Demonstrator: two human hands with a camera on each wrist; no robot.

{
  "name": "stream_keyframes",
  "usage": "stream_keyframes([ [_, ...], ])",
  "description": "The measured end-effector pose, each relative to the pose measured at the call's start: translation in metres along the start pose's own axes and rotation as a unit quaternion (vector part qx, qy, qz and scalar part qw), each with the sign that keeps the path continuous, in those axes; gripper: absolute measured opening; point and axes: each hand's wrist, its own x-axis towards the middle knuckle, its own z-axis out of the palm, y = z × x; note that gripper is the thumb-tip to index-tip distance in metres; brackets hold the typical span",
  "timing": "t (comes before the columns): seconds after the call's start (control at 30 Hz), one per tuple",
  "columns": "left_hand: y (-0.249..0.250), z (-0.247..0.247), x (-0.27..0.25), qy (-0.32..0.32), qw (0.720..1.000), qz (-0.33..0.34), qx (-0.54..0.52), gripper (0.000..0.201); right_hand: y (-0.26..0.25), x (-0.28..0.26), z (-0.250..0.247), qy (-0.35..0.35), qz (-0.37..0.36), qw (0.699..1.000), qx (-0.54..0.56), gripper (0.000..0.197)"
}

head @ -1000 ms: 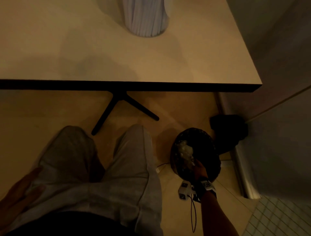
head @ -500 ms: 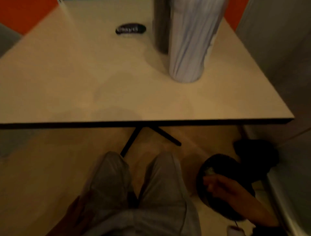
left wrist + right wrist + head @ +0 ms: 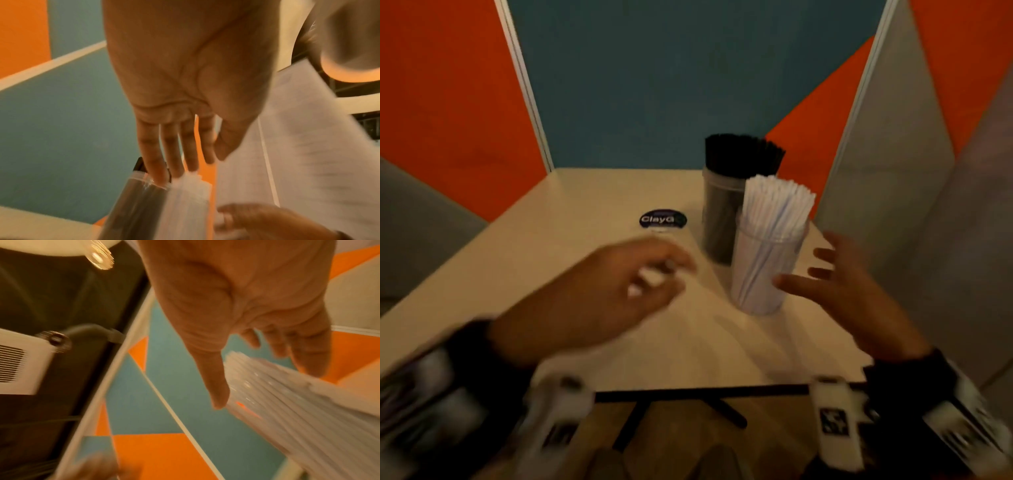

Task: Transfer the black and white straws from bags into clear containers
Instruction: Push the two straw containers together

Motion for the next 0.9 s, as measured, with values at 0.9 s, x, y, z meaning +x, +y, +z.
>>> stream_keyframes([
  [0.9, -0.117, 0.052, 0.237, 0.167, 0.985, -0.044, 0.026, 0.05, 0.03, 0.145, -0.005, 0.036, 0.021, 0.999, 0.021, 0.093],
])
